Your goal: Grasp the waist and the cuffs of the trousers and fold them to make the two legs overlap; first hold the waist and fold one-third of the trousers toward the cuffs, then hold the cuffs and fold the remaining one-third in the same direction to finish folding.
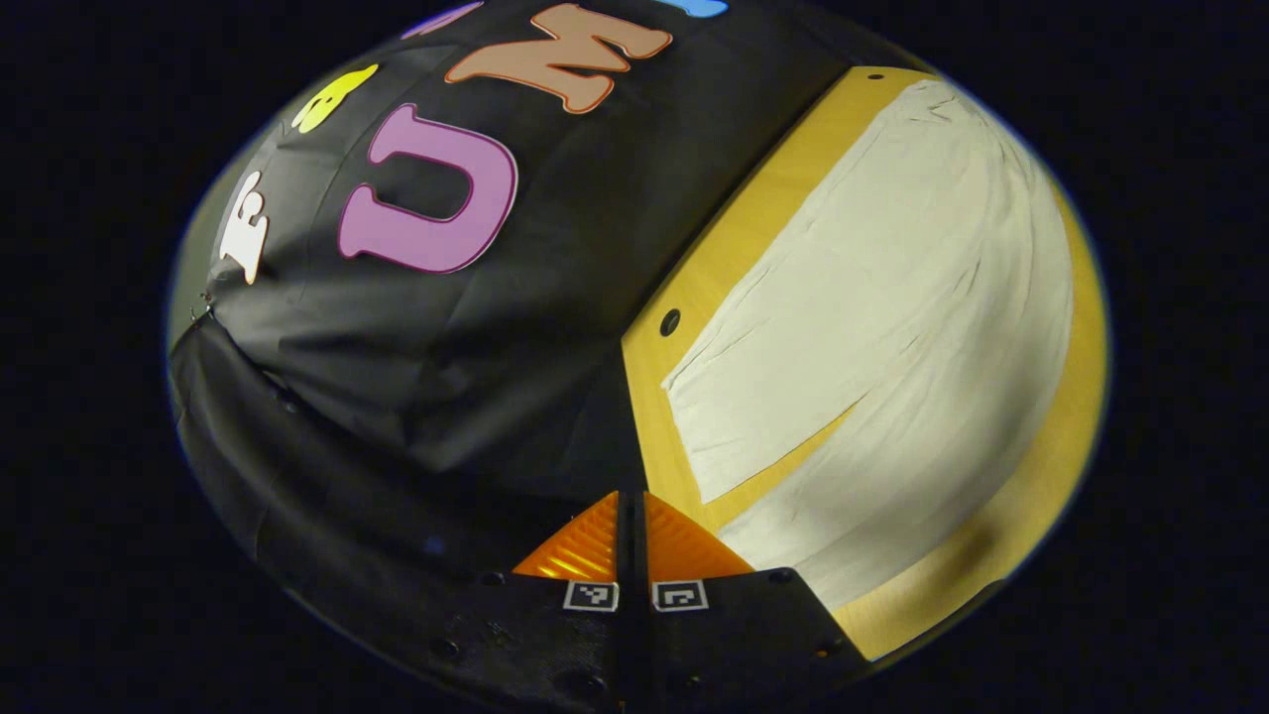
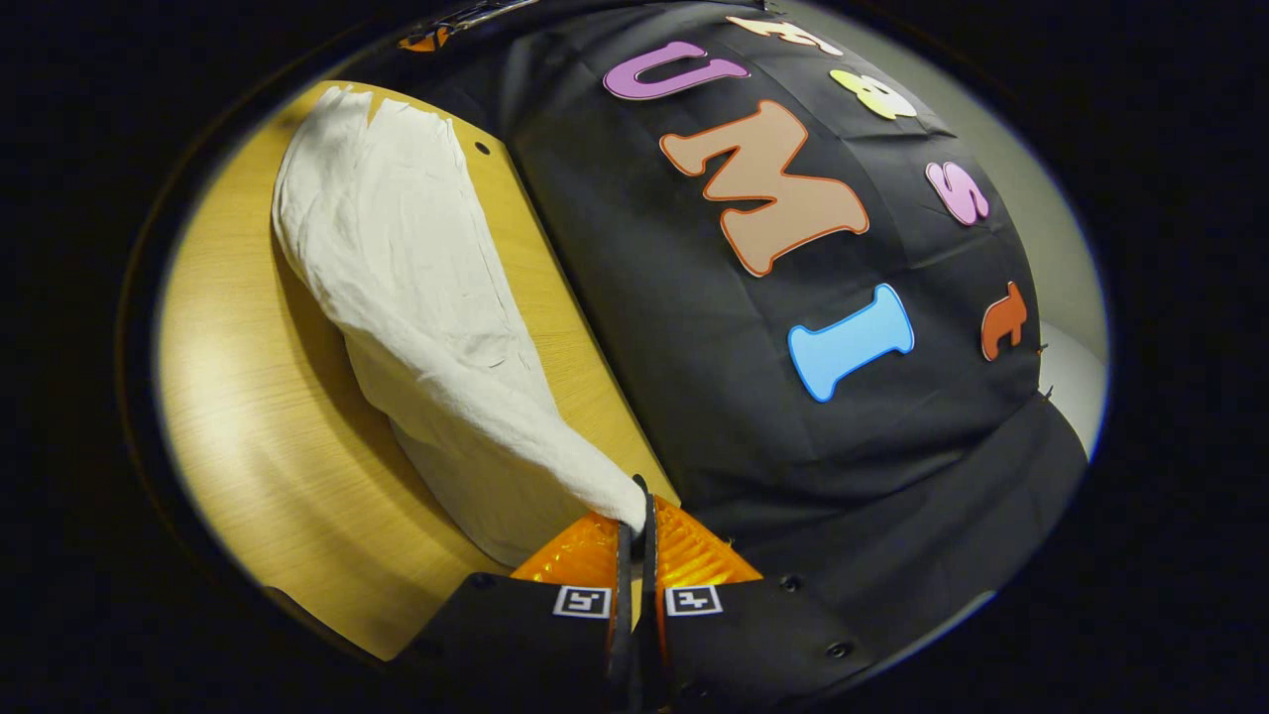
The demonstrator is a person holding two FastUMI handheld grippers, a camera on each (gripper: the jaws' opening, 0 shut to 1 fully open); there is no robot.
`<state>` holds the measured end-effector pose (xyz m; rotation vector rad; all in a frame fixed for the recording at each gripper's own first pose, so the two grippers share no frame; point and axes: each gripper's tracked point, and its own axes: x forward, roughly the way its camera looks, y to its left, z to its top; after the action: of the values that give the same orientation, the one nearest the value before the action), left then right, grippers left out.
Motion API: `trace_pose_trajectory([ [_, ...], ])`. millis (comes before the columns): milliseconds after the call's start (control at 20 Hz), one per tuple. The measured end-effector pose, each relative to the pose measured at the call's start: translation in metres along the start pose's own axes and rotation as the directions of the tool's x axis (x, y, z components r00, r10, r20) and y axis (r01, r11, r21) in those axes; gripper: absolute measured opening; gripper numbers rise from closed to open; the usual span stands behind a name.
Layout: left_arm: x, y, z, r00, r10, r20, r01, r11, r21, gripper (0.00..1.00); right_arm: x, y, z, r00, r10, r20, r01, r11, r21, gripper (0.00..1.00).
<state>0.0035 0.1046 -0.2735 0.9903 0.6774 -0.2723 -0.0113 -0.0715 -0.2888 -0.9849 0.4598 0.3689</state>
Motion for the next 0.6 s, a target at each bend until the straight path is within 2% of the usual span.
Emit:
trace_pose_trajectory([
  [150, -0.002, -0.020, -0.008, 0.999, -0.033, 0.019, 0.031, 0.993, 0.110, 0.00, 0.002, 0.004, 0.000, 1.000, 0.009, -0.010, -0.010, 1.000, -0.019, 0.06],
  [300, -0.005, -0.048, -0.023, 0.991, -0.136, 0.010, 0.133, 0.978, 0.163, 0.00, 0.004, 0.007, -0.003, 1.000, 0.022, -0.015, -0.022, 0.999, -0.029, 0.06],
  [400, -0.010, -0.071, -0.037, 0.982, -0.186, -0.014, 0.185, 0.965, 0.188, 0.24, 0.004, 0.011, -0.003, 0.999, 0.030, -0.013, -0.030, 0.999, -0.037, 0.06],
  [450, -0.011, -0.080, -0.044, 0.979, -0.204, -0.029, 0.205, 0.957, 0.207, 0.46, 0.004, 0.013, -0.003, 0.999, 0.034, -0.012, -0.035, 0.999, -0.042, 0.06],
  [500, -0.012, -0.089, -0.049, 0.974, -0.222, -0.039, 0.225, 0.949, 0.223, 0.50, 0.005, 0.014, -0.003, 0.999, 0.040, -0.012, -0.040, 0.998, -0.045, 0.06],
  [550, -0.014, -0.100, -0.052, 0.969, -0.243, -0.047, 0.247, 0.940, 0.234, 0.71, 0.006, 0.015, -0.002, 0.999, 0.045, -0.012, -0.045, 0.998, -0.047, 0.06],
  [600, -0.016, -0.112, -0.056, 0.962, -0.269, -0.053, 0.274, 0.931, 0.242, 0.76, 0.006, 0.017, -0.003, 0.999, 0.048, -0.012, -0.048, 0.998, -0.051, 0.06],
])
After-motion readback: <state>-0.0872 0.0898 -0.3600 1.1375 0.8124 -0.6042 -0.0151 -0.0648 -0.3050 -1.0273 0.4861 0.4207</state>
